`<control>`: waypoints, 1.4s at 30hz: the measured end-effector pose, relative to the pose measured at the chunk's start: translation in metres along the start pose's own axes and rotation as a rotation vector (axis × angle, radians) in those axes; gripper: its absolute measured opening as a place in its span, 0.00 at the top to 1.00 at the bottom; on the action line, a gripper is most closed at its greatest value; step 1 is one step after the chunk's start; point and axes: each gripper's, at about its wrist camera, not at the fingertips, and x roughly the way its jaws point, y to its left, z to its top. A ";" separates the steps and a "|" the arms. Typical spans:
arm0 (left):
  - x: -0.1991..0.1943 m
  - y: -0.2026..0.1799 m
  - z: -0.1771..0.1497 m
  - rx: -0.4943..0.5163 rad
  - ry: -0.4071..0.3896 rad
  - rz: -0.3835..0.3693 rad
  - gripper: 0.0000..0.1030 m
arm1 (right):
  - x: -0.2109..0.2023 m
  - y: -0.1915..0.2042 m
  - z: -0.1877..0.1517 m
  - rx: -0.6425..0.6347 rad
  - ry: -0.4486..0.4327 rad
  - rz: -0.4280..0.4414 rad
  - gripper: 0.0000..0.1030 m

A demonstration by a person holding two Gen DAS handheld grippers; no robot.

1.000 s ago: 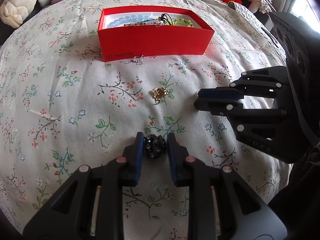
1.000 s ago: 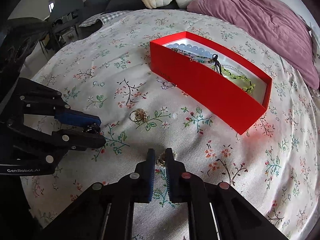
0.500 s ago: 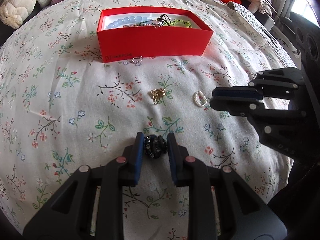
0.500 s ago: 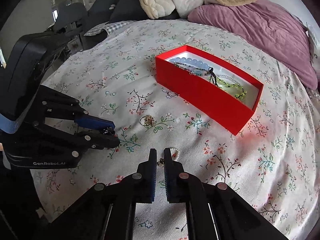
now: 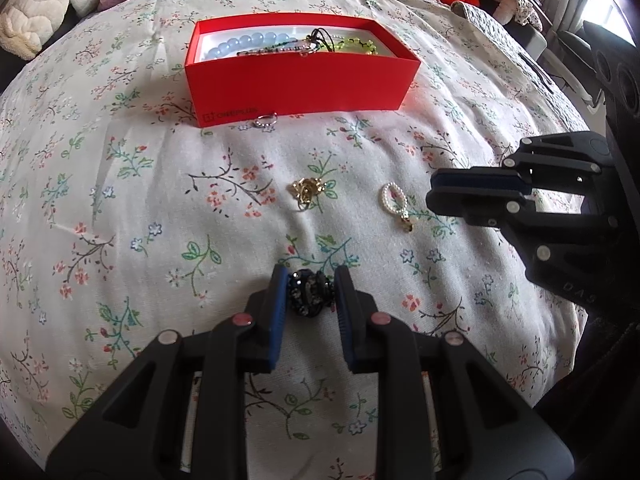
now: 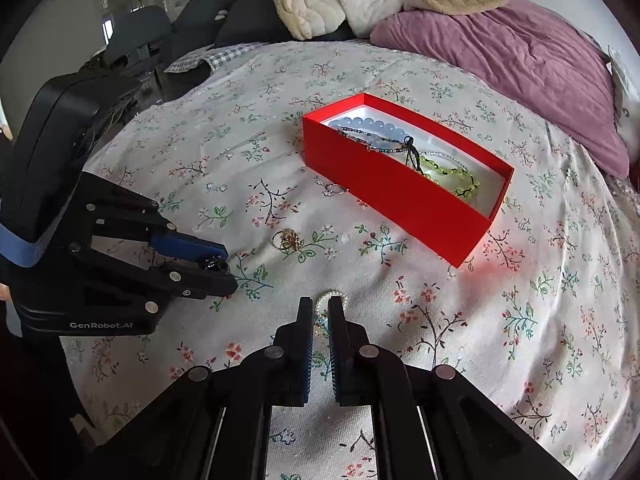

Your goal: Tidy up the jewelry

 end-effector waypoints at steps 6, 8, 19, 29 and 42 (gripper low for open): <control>0.000 -0.001 0.001 -0.002 0.003 0.000 0.76 | 0.004 -0.007 -0.001 0.063 0.040 0.011 0.88; 0.000 0.001 0.000 -0.003 0.003 0.000 0.76 | 0.011 -0.004 -0.004 0.057 0.076 0.008 0.88; 0.000 0.002 0.001 -0.006 0.005 -0.002 0.76 | 0.021 -0.003 -0.009 0.148 0.093 -0.004 0.33; 0.001 0.005 0.002 -0.010 0.008 -0.001 0.75 | 0.034 0.011 -0.009 0.189 0.071 -0.140 0.63; 0.001 0.004 0.000 -0.009 0.006 0.002 0.76 | 0.028 0.011 -0.014 0.143 0.066 -0.105 0.91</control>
